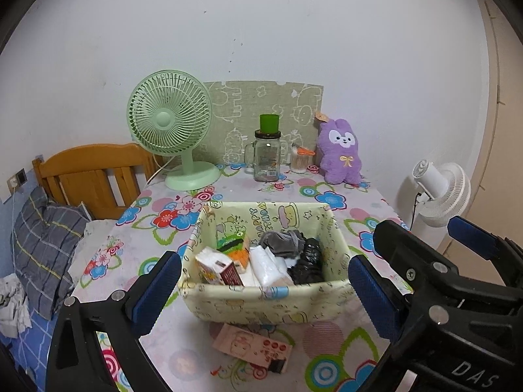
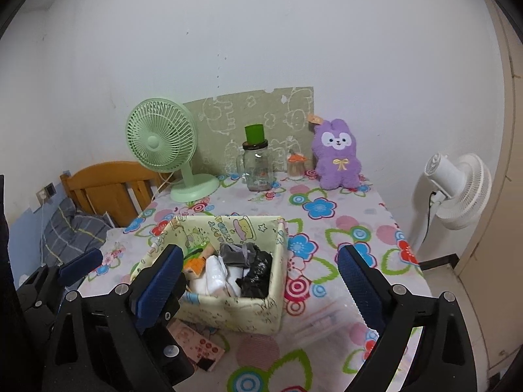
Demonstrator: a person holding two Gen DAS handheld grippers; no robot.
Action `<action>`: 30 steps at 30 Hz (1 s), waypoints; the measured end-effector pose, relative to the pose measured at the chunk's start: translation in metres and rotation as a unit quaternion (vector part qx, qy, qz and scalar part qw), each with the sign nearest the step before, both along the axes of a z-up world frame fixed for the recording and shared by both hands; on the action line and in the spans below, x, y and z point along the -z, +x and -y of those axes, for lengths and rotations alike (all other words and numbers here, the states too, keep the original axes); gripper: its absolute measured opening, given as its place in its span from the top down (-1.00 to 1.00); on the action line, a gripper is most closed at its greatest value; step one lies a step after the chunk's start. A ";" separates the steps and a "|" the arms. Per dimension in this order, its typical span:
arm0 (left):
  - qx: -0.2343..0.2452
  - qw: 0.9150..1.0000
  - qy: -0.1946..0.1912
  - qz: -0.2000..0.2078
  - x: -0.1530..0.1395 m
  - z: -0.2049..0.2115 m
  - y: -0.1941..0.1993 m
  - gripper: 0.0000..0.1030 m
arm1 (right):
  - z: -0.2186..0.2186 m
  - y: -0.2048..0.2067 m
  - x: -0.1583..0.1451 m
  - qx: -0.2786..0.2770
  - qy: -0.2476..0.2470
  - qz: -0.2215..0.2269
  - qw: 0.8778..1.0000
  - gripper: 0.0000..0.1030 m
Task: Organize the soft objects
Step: 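Pull both open tools back out of the basket, then move the right tool to the clear plastic sleeve and grasp it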
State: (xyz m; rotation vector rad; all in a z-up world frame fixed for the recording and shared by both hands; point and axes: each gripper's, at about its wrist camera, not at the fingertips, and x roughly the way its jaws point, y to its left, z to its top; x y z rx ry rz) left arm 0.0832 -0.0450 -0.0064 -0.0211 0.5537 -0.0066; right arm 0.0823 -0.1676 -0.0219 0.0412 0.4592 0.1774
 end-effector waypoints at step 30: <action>-0.034 0.999 -0.021 -0.032 0.058 0.023 -0.020 -0.99 | 0.037 -0.027 0.053 0.039 -0.001 -0.023 0.999 -0.88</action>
